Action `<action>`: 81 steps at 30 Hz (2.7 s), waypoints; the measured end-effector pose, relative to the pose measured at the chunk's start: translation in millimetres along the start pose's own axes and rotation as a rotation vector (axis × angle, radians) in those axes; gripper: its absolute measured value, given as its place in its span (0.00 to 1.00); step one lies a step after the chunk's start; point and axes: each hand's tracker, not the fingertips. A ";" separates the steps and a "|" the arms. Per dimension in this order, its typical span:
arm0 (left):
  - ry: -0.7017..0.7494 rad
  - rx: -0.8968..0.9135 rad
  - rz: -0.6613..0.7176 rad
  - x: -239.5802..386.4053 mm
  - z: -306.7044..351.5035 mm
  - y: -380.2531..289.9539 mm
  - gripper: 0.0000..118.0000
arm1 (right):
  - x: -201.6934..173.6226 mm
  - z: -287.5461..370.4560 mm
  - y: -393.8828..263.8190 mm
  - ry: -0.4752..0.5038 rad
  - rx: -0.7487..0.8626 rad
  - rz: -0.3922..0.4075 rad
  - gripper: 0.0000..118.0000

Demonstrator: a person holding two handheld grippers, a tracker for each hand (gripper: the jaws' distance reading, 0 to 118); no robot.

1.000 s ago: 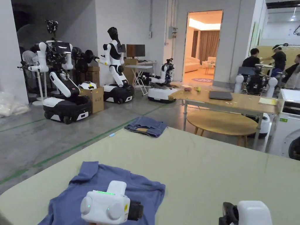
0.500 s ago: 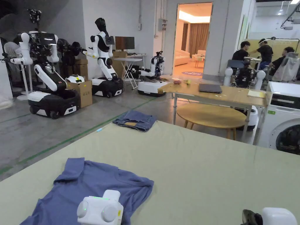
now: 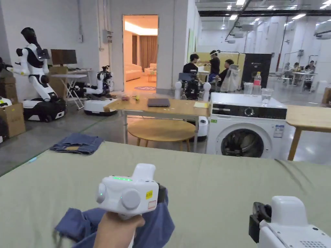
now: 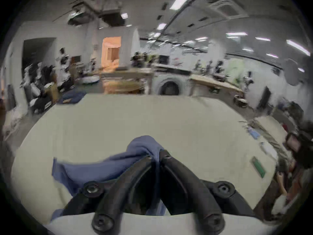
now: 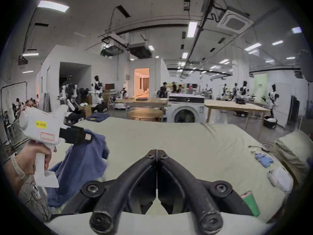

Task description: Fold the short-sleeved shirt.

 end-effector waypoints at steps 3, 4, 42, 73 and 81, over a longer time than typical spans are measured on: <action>-0.158 0.013 -0.076 83.8 -8.7 11.8 0.00 | 30.5 20.8 3.5 -0.066 0.017 -0.005 0.00; -0.200 -0.001 -0.121 109.7 -14.4 11.6 0.00 | 41.1 27.0 3.3 -0.089 0.017 -0.006 0.00; 0.369 -0.052 0.033 -24.3 96.4 -113.7 0.00 | 61.3 14.8 -56.9 -0.079 -0.102 -0.040 0.00; 0.341 -0.402 0.027 -66.3 -72.1 -135.8 0.00 | 165.5 -239.8 -124.5 -0.114 -0.590 -0.017 0.93; 0.345 -0.422 -0.014 -65.6 -79.4 -134.3 0.00 | 146.7 -244.6 -147.7 0.019 -0.704 -0.031 0.16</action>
